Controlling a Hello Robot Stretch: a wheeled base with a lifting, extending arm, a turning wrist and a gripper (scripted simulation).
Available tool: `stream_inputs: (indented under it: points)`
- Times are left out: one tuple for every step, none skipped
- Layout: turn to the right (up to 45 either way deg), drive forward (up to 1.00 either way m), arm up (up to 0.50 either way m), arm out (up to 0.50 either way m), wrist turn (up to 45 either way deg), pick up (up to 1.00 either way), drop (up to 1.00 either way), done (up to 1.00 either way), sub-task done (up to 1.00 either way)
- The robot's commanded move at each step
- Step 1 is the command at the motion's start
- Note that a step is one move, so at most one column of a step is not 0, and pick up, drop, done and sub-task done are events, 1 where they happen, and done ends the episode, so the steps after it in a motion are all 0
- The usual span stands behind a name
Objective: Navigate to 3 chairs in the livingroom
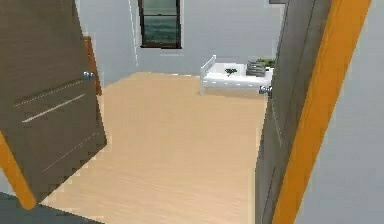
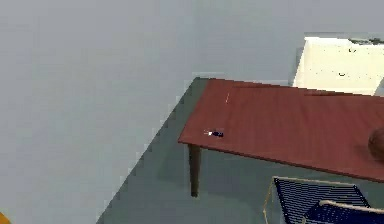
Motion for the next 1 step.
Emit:
stream_inputs:
  points:
    - [-27.0,0.0,0.0,0.0,0.0,0.0,0.0,0.0,0.0]
